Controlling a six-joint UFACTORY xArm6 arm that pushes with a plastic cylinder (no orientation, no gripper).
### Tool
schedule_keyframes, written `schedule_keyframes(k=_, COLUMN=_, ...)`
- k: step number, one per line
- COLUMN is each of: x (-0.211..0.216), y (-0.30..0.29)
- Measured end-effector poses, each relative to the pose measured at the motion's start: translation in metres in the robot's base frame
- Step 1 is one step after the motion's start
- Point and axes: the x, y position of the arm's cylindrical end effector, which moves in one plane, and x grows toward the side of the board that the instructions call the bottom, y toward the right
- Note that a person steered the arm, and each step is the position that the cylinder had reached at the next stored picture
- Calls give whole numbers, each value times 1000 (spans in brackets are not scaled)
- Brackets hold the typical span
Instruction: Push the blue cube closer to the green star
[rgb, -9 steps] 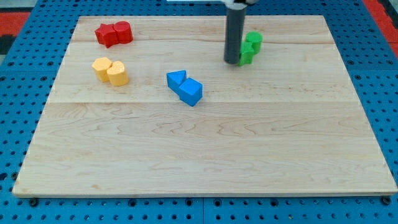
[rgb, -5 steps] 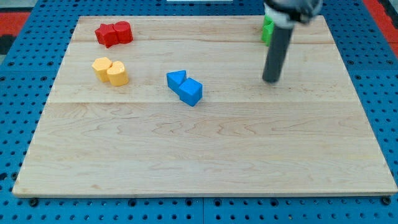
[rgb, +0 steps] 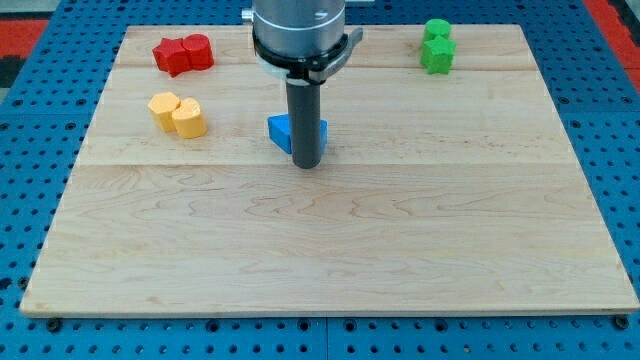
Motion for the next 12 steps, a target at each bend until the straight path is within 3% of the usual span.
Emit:
schedule_keyframes(k=3, x=-22, y=-35)
schedule_keyframes(k=5, x=-68, y=21)
schedule_keyframes(k=6, x=-60, y=39)
schedule_keyframes(k=7, x=-42, y=8)
schedule_keyframes(k=10, x=-44, y=143)
schedule_keyframes(k=12, x=-63, y=172)
